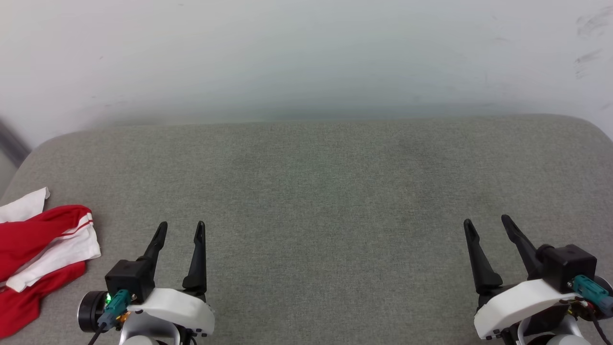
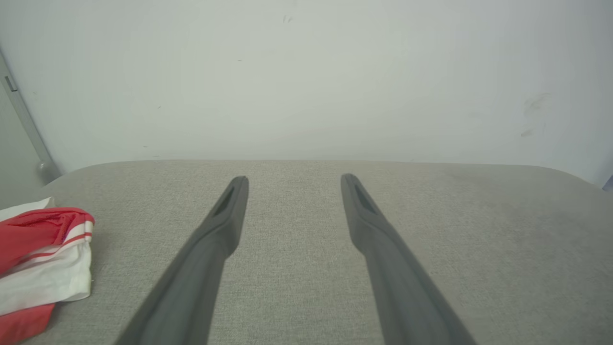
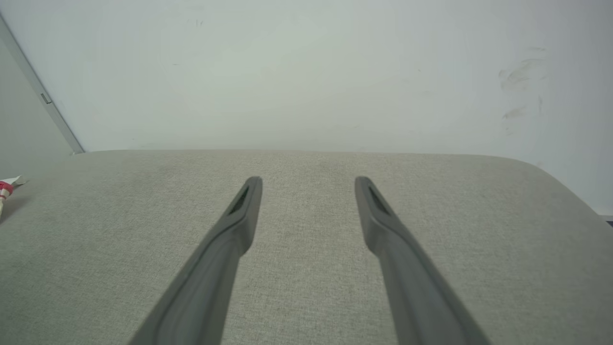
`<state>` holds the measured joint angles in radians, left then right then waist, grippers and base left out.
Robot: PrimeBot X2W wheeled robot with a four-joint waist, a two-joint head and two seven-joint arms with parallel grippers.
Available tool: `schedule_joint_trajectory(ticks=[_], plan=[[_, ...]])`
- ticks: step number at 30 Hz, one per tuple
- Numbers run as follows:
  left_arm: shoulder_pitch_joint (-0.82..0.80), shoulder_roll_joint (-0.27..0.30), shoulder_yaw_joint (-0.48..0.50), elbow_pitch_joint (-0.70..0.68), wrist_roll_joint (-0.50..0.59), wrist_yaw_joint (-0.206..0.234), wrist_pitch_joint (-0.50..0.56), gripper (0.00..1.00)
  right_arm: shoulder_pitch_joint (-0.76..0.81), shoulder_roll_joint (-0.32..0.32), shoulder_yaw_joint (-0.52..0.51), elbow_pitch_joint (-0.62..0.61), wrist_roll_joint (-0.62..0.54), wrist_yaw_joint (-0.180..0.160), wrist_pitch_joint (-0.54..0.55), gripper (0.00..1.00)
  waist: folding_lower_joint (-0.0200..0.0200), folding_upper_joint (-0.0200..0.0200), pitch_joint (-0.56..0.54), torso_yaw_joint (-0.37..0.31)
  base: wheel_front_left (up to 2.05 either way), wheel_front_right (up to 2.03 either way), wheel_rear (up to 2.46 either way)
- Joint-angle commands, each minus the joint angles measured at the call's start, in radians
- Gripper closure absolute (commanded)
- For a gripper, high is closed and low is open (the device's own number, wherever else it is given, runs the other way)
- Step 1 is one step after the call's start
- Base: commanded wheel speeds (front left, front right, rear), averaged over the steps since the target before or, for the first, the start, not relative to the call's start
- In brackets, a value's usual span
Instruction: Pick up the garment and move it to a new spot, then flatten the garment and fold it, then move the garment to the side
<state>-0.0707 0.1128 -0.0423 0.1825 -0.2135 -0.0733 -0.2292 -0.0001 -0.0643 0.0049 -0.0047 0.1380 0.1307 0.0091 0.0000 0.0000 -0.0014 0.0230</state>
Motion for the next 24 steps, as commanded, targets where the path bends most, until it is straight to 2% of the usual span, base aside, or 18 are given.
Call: schedule_joint_trajectory(ticks=[1,14,24], plan=[[-0.011,-0.004,0.002,0.001,0.021,-0.005,-0.009,0.0,0.0,0.003,-0.001,-0.011,-0.022,0.0,-0.007,0.0,0.0,0.0,0.0,0.001,0.0,0.0,0.0],[-0.025,-0.016,0.013,0.03,0.087,-0.013,-0.032,0.0,0.0,0.01,-0.005,-0.018,-0.103,0.0,-0.02,0.0,0.0,0.0,0.006,0.026,0.0,0.0,0.0],[-0.049,-0.036,0.065,0.032,0.07,0.002,-0.036,0.0,-0.014,0.013,0.014,-0.039,-0.105,0.0,-0.012,0.0,0.0,0.0,0.02,0.165,0.0,0.0,0.0]])
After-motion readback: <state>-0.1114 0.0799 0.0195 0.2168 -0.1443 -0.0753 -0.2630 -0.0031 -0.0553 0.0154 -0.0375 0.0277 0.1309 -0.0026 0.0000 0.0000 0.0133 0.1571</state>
